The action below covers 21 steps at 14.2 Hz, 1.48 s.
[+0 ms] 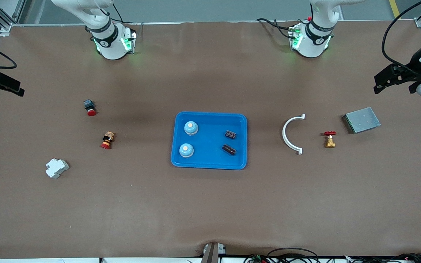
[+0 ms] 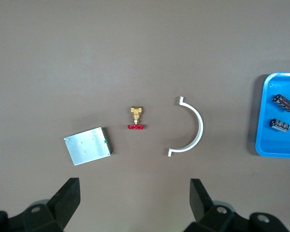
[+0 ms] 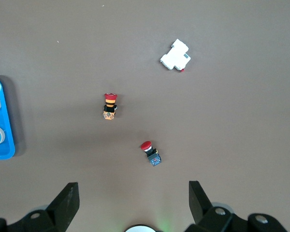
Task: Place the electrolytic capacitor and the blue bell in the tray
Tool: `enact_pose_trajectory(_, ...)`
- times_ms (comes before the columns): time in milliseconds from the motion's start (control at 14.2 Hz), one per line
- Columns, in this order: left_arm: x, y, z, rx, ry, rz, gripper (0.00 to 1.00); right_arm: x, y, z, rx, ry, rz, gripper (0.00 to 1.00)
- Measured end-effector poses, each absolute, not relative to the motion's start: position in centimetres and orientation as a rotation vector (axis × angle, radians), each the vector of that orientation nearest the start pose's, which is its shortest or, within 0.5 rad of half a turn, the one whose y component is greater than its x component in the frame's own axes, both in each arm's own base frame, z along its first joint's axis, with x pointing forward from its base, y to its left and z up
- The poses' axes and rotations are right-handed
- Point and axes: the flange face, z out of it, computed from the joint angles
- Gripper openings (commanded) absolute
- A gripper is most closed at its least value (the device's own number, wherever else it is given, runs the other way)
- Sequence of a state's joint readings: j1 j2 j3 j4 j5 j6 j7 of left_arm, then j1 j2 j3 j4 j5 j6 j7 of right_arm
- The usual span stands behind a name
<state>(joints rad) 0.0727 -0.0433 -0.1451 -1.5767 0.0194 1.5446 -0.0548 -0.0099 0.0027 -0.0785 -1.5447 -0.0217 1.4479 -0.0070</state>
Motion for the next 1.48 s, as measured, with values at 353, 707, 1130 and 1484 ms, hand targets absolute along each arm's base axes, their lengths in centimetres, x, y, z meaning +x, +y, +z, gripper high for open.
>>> enact_pose_trajectory(353,52.8,-2.8,63.6,-3.110,0.014,-0.059,1.00,53.9,-5.1,62.5,-3.151,0.134,0.161,1.00)
enact_pose_trajectory(707,52.4,-2.7,64.4,-3.109,0.016,-0.086,1.00,53.9,-5.1,62.4,-3.151,0.134,0.166,1.00)
enact_pose_trajectory(1130,52.5,-3.4,64.8,-3.109,0.034,-0.101,1.00,53.9,-5.1,62.1,-3.149,0.134,0.179,1.00)
enact_pose_trajectory(1484,52.6,-3.7,64.5,-3.118,0.022,-0.084,1.00,53.9,-5.1,62.0,-3.149,0.134,0.180,1.00)
